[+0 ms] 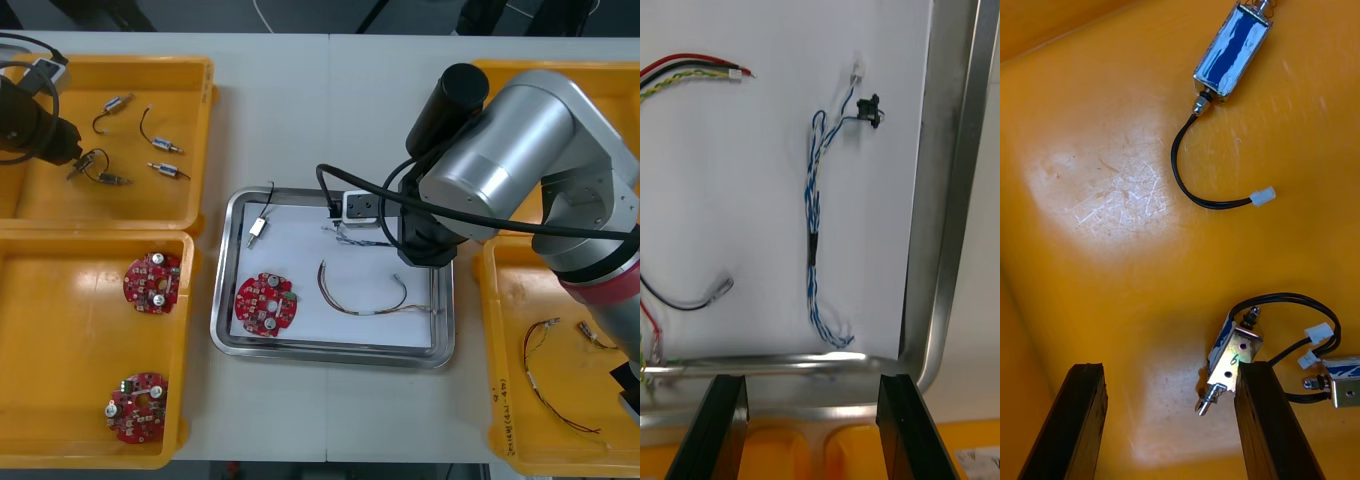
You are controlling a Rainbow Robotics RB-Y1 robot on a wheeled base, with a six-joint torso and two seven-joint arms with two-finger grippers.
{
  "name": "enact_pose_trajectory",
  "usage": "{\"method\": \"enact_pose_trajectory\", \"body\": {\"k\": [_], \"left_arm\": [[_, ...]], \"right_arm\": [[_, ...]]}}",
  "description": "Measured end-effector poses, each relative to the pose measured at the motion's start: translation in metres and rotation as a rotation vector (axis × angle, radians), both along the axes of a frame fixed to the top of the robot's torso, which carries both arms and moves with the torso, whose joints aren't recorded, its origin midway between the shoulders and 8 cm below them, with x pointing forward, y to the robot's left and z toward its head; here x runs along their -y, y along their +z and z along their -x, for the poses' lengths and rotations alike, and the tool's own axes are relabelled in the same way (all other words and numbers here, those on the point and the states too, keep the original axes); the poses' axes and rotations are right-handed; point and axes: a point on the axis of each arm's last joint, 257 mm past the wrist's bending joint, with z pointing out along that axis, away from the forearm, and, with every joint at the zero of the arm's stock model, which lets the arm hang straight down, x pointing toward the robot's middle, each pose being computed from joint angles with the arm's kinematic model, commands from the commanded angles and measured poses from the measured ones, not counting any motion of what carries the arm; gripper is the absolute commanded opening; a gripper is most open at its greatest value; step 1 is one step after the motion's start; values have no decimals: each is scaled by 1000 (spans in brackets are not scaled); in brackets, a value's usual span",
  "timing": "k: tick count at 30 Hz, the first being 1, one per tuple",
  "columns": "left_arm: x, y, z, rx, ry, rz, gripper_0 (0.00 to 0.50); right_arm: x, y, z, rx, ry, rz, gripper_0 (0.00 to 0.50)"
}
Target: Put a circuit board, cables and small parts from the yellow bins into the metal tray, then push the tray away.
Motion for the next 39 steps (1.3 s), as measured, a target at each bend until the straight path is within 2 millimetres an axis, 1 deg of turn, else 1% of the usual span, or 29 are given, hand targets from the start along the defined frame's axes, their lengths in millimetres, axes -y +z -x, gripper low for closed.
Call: {"method": "enact_pose_trajectory", "body": {"k": [3,9,13,17,23,28,35,39], "left_arm": [[-1,-6,-3,4,-1,-15,500],[-2,-16,-5,-3,-8,-37,500],[0,-18,-4,-10,-16,-48,500],[1,-18,-5,-13,-22,-56,500],[6,-18,-6,-12,-29,-49,500],[8,-18,-6,-11,-32,-39,500],[11,-18,-6,-10,-36,-26,500],[13,-19,-6,-11,-40,-22,500]], "right_arm": [[15,17,10,-5,-49,1,500],[20,55,4,84,-86,-95,500],[30,75,4,135,-115,-157,500],[48,78,11,129,-157,-227,500],[93,77,17,107,-284,-316,500],[134,76,19,114,-391,-350,500],[175,70,25,125,-546,-389,500],[197,65,31,121,-635,-417,500]]}}
